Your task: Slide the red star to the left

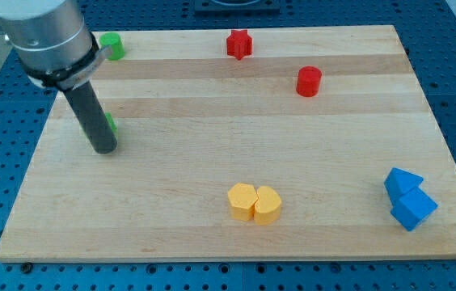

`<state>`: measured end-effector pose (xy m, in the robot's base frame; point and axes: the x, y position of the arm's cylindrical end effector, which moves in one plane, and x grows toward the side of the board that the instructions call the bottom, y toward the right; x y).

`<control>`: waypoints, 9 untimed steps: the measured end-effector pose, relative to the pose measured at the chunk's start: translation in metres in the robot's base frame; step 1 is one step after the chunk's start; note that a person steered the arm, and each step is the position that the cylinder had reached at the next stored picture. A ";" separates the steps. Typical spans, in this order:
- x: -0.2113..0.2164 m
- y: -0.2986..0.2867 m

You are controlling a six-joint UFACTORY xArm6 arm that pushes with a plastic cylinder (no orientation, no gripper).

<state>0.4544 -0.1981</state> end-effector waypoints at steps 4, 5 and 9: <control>-0.022 -0.044; -0.026 -0.021; -0.129 -0.019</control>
<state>0.3259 -0.2175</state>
